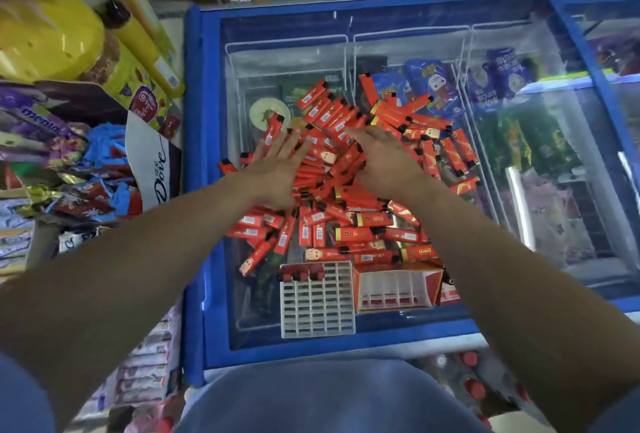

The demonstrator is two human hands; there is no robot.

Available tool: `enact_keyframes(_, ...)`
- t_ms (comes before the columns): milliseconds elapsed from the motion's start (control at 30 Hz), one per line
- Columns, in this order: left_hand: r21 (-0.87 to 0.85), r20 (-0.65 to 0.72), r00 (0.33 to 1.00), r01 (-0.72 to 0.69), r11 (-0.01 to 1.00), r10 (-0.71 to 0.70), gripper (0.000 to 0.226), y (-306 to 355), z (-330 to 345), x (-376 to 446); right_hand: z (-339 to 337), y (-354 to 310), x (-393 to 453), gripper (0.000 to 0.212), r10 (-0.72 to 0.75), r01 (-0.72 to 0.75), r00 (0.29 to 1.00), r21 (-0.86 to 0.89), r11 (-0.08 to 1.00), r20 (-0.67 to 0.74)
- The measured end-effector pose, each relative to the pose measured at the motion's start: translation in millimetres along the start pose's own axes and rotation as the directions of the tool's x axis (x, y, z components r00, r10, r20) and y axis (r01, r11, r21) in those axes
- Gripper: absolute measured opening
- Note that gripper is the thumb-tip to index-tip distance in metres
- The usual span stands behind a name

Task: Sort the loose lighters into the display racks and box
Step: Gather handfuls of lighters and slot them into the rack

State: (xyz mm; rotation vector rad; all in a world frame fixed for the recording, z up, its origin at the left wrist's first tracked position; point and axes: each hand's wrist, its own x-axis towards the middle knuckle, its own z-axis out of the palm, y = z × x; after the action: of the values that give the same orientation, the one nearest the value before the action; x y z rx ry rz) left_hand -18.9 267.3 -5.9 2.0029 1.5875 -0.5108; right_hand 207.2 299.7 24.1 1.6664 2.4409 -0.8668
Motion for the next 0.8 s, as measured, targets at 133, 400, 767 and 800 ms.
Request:
enact_keyframes(133,0.086,0.006,1.0,-0.006,0.996,0.006,0.138,13,-1,25,6,-8,7,0.083,0.014,-0.013,1.0,0.016,1.0,-0.028)
enact_keyframes(400,0.13,-0.282,0.957,-0.029,0.991,0.065,0.096,14,9,31,29,-5,-3,0.067,0.053,-0.045,0.987,0.058,0.997,-0.155)
enact_keyframes(767,-0.268,-0.287,0.93,0.152,0.952,-0.229,0.064,1,-14,18,21,-16,-23,0.056,0.092,-0.08,0.982,0.077,0.994,-0.167)
enact_keyframes(800,-0.349,-0.289,0.923,0.145,0.926,-0.254,0.061,-1,-16,13,21,-15,-24,0.054,0.094,-0.08,0.979,0.083,0.993,-0.181)
